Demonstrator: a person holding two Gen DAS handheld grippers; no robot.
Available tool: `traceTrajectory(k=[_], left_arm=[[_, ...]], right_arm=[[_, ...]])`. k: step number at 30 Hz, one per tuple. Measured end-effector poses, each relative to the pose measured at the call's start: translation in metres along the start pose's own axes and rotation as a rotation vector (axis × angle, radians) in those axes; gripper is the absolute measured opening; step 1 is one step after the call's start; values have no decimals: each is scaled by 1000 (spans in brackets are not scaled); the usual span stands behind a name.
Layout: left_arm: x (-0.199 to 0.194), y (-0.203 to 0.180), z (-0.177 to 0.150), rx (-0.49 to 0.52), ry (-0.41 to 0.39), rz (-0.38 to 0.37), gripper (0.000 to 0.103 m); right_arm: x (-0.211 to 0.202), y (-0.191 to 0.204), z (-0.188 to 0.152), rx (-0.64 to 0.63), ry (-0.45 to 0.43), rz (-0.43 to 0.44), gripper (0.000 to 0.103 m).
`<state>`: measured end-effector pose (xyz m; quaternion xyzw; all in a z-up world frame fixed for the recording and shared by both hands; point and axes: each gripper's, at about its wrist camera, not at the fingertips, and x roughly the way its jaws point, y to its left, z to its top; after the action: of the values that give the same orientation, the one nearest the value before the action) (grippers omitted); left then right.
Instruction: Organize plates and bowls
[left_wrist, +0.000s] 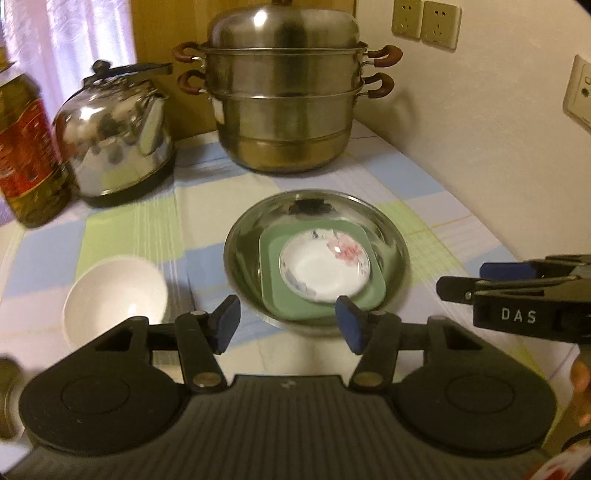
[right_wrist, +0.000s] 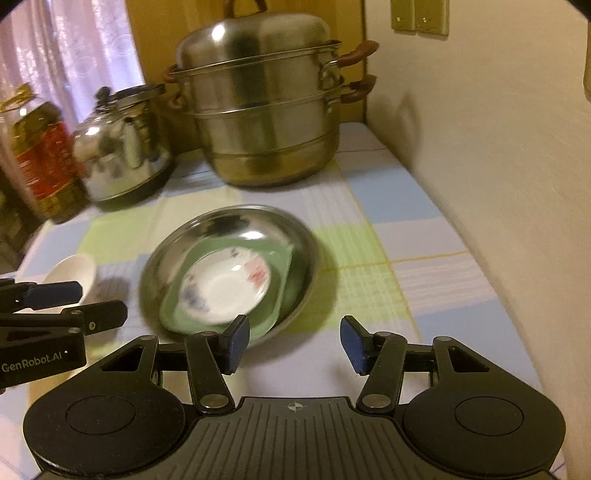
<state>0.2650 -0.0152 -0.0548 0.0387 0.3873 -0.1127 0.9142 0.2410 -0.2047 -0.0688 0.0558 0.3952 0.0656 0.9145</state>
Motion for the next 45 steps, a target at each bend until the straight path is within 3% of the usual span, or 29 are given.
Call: traceTrajectory(k=[11,22,33,45], left_arm=[[-63,-15,-53,-117,43,67,51],[-125,-24,-106,-189,46,141,51],[-168,-16,-145,-250,84,196,51],[-188,23,-173,-349,104,263,51]], right_arm=[[-59,2,-46,2,42,153,55],[-102,6,-95,10,85,209,55],[-115,24,-127,-14,137,264,55],[-100,67,-134,-90,201,320,55]])
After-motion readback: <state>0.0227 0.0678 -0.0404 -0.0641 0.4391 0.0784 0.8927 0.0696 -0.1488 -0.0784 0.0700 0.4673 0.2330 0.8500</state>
